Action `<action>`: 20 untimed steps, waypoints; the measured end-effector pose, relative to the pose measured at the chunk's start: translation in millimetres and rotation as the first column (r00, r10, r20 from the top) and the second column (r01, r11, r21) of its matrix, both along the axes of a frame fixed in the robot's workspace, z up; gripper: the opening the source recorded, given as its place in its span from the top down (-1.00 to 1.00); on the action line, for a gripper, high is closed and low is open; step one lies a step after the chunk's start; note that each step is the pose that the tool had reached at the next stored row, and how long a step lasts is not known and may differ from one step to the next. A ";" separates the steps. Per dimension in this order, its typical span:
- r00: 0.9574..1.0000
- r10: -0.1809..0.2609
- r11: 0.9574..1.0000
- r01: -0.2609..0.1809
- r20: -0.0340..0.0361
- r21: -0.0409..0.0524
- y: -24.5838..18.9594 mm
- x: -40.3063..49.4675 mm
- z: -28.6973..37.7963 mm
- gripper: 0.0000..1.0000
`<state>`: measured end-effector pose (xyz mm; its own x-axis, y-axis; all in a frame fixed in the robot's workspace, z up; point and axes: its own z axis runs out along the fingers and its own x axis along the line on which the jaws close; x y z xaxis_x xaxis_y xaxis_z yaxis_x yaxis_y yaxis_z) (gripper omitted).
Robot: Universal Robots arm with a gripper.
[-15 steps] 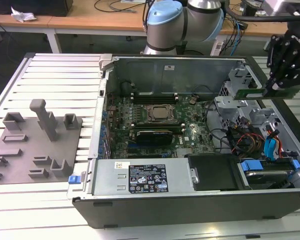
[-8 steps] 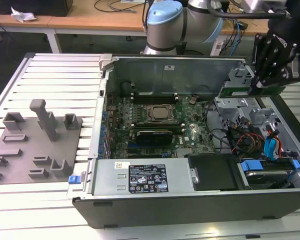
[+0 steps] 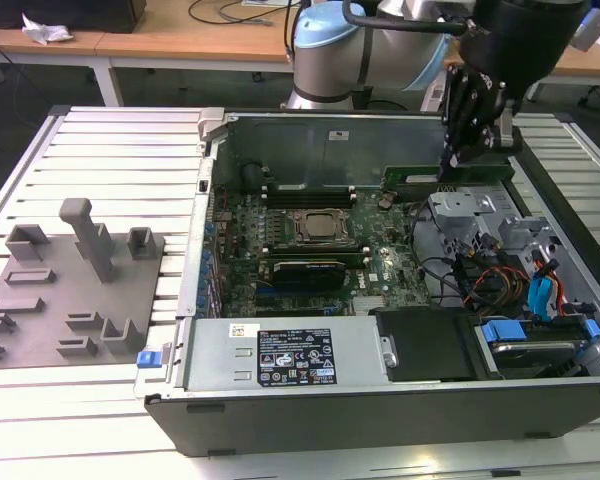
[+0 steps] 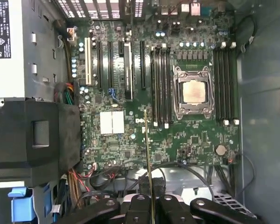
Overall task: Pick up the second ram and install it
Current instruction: 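Pick up the second ram and move it above second insertion slot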
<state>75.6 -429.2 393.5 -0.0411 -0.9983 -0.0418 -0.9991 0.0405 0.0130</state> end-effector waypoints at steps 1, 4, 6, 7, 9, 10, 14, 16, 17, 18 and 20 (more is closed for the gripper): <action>1.000 0.000 1.000 0.000 0.000 0.000 0.7 -0.6 -9.9 0.73; 1.000 0.000 1.000 0.000 0.000 0.000 0.8 -0.5 -11.3 0.73; 1.000 0.000 1.000 0.000 0.000 0.000 0.8 -0.5 -12.1 0.73; 1.000 0.000 1.000 0.000 0.000 0.000 0.9 -0.6 -12.5 0.73; 1.000 0.000 1.000 0.000 0.000 0.000 0.9 -0.6 -13.4 0.73; 1.000 0.000 1.000 0.000 0.000 0.000 0.9 -0.6 -13.9 0.73; 1.000 0.000 1.000 0.000 0.000 0.000 0.9 -0.6 -15.9 0.73; 1.000 0.000 1.000 0.000 0.000 0.000 0.9 -0.5 -17.8 0.73; 1.000 0.000 1.000 0.000 0.000 0.000 0.9 -0.5 -18.7 0.73; 1.000 0.000 1.000 0.000 0.000 0.000 0.9 -0.5 -20.0 0.73; 1.000 0.000 1.000 0.000 0.000 0.000 0.9 -0.6 -20.9 0.73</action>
